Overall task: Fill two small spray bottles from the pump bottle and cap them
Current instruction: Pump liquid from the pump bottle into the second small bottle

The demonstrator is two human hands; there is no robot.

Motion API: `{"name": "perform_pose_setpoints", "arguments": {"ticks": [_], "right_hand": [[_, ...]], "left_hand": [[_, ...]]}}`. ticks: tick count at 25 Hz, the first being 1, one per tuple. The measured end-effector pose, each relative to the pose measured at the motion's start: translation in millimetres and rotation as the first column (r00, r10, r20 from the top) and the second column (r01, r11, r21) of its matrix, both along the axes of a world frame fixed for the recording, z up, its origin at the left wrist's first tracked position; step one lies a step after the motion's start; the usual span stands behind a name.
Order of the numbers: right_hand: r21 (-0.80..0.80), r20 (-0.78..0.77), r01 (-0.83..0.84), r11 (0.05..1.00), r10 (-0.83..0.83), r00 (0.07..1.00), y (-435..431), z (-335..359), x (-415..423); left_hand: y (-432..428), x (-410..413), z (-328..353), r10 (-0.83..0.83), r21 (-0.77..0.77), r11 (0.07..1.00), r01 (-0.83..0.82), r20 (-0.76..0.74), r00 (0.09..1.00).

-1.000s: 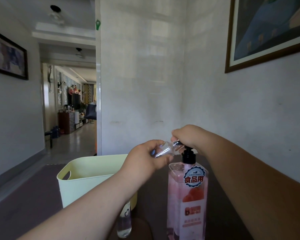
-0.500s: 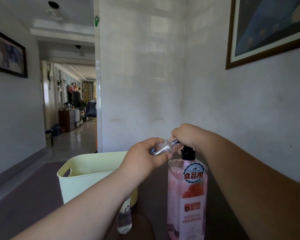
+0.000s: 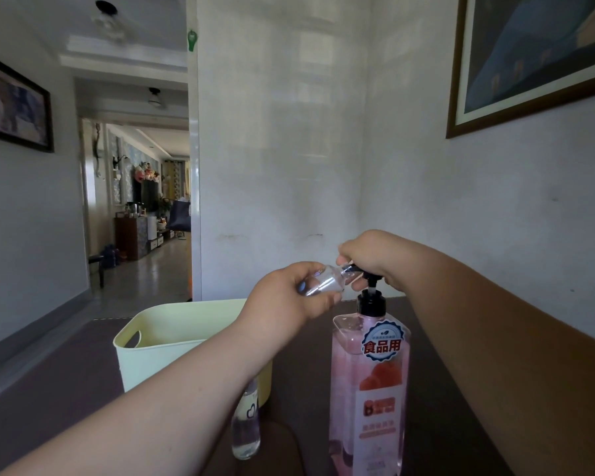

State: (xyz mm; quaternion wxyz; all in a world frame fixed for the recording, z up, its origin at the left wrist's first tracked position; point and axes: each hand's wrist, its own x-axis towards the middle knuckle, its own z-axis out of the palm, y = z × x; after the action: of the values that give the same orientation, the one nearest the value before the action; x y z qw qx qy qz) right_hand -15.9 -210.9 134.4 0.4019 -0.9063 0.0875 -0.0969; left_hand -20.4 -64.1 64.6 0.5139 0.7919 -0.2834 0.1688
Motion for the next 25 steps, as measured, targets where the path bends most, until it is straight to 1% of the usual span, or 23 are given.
{"name": "perform_pose_setpoints", "arguments": {"ticks": [2,5,6,8,10,12,14,16,19,22,25], "right_hand": [[-0.06,-0.054,0.003,0.998,-0.006,0.999,0.0,-1.9,0.7],[-0.092,-0.052,-0.021,0.995,0.016,0.998,-1.6,-10.9,7.7],[-0.09,-0.042,-0.026,0.996,0.023,0.999,-0.9,-14.4,8.8],[-0.036,-0.017,-0.016,0.999,0.016,1.0,-0.2,-17.0,11.5],[-0.03,-0.031,-0.007,1.0,0.006,0.999,-1.5,-18.1,11.6],[-0.095,-0.05,-0.013,0.995,0.008,0.999,-0.8,-17.4,8.4],[-0.138,-0.017,0.003,0.99,-0.005,1.0,0.9,-16.1,5.4],[-0.092,-0.009,-0.027,0.995,0.026,1.0,-0.1,-10.4,4.3],[-0.009,0.017,-0.006,1.0,0.006,1.0,0.7,1.1,0.6],[-0.088,-0.04,-0.017,0.996,0.013,0.999,2.5,1.7,0.4],[-0.107,-0.069,-0.02,0.994,0.013,0.998,-0.8,-5.9,5.0]], "left_hand": [[-0.3,0.1,-1.8,-0.003,-0.004,1.0,0.003,-0.004,1.0],[-1.7,1.4,-7.0,0.003,-0.002,1.0,-0.003,-0.01,1.0],[-1.7,2.1,-8.6,0.003,0.008,1.0,-0.003,-0.009,1.0],[-1.0,2.4,-11.1,0.0,0.007,1.0,0.0,-0.013,1.0],[-1.0,2.4,-11.4,0.003,0.015,1.0,-0.003,-0.013,1.0],[-0.6,2.8,-10.5,0.004,0.023,1.0,-0.003,-0.014,1.0],[0.0,2.3,-9.2,0.004,0.028,1.0,-0.004,-0.017,1.0],[0.8,1.7,-6.1,0.0,0.009,1.0,0.0,-0.02,1.0],[0.0,0.9,-1.4,-0.007,-0.024,1.0,0.007,-0.014,1.0],[-0.8,0.1,0.0,-0.009,-0.021,1.0,0.009,-0.015,1.0],[-0.5,-0.1,-3.3,-0.004,-0.018,1.0,0.004,-0.022,1.0]]}}
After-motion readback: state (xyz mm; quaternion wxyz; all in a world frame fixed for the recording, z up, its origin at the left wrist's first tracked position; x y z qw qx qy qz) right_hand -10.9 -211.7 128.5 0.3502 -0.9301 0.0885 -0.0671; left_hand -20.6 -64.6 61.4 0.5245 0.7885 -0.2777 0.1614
